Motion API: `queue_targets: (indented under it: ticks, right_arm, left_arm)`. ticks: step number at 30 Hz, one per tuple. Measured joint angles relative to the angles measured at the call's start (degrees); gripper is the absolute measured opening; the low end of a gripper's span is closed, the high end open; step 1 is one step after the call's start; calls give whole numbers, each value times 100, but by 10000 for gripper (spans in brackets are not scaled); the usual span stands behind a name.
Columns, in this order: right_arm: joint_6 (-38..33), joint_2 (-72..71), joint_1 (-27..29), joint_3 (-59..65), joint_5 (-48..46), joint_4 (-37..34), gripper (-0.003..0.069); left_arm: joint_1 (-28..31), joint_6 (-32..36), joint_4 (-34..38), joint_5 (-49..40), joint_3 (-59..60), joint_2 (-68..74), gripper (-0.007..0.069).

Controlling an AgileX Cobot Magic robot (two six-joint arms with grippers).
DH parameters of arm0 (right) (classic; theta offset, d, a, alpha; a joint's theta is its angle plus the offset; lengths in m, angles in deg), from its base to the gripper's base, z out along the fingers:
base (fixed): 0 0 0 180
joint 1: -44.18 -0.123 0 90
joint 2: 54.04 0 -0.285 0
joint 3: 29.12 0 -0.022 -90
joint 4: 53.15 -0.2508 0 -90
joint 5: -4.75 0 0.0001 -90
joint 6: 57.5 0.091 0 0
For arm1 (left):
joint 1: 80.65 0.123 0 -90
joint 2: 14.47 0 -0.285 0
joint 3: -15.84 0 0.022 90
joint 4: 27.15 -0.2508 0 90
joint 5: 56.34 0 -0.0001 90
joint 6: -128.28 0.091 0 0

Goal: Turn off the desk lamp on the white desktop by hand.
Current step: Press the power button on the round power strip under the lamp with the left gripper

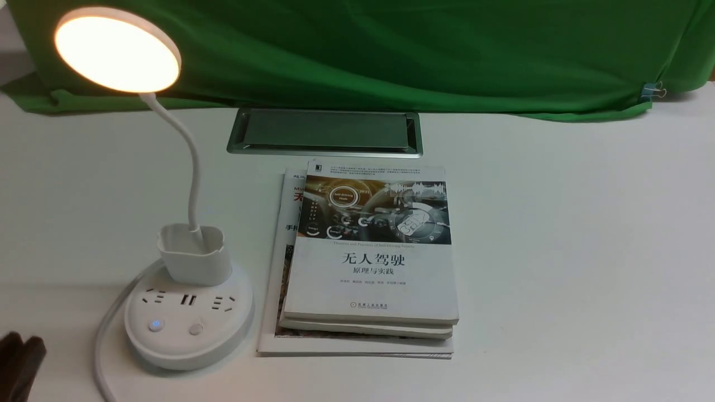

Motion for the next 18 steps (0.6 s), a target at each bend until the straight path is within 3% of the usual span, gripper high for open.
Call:
queue_targets:
  ticks: [6, 11, 18]
  right_arm:
    - [0, 0, 0, 0, 0, 0, 35]
    - [0, 0, 0, 0, 0, 0, 35]
    - [0, 0, 0, 0, 0, 0, 35]
  left_arm:
    - [0, -846, 1464, 1517, 0, 0, 92]
    - [0, -1013, 1491, 2537, 0, -5, 97]
    - [5, -1013, 1295, 1738, -1618, 744, 106]
